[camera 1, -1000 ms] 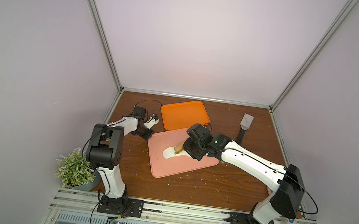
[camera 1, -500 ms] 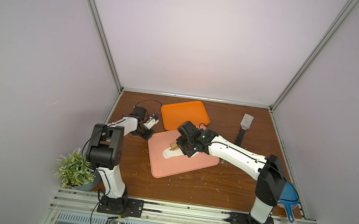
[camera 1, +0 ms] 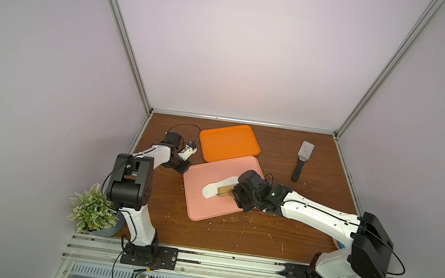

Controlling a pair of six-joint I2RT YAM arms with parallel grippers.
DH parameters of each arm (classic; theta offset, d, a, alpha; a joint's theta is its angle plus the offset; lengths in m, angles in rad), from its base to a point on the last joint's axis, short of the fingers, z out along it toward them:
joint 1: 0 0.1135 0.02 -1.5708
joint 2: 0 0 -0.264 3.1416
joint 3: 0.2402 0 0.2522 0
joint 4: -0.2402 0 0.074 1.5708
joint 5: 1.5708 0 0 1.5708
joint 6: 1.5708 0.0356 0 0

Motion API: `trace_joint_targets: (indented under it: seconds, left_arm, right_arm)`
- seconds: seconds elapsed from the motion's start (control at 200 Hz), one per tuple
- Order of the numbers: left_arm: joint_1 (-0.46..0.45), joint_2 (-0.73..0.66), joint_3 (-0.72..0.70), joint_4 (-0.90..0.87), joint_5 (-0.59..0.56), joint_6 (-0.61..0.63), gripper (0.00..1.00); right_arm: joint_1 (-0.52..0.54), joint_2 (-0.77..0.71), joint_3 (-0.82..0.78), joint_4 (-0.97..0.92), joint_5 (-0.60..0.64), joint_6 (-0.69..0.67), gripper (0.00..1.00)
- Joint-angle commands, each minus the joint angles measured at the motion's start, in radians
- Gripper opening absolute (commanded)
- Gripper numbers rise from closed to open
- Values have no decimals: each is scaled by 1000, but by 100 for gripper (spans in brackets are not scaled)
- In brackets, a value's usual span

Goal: Roll out the dumpling wrappers from the dough
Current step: Flatten out the dough on the work surface.

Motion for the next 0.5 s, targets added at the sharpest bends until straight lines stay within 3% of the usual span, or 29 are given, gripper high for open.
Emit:
trace_joint_targets:
  seconds: [0.0,0.215,0.495]
  left_arm:
    - [-5,127,-80,-17,-128,-15,0]
    - [-5,129,-77,-17,-129,-15,0]
    - [-5,128,-78,-17,-126,-15,0]
  right_arm:
    - [14,-19,-95,-199,-81,90,0]
    - [19,-80,-128,-191,-67,77,0]
    - [20,12,235,-242,54,-80,0]
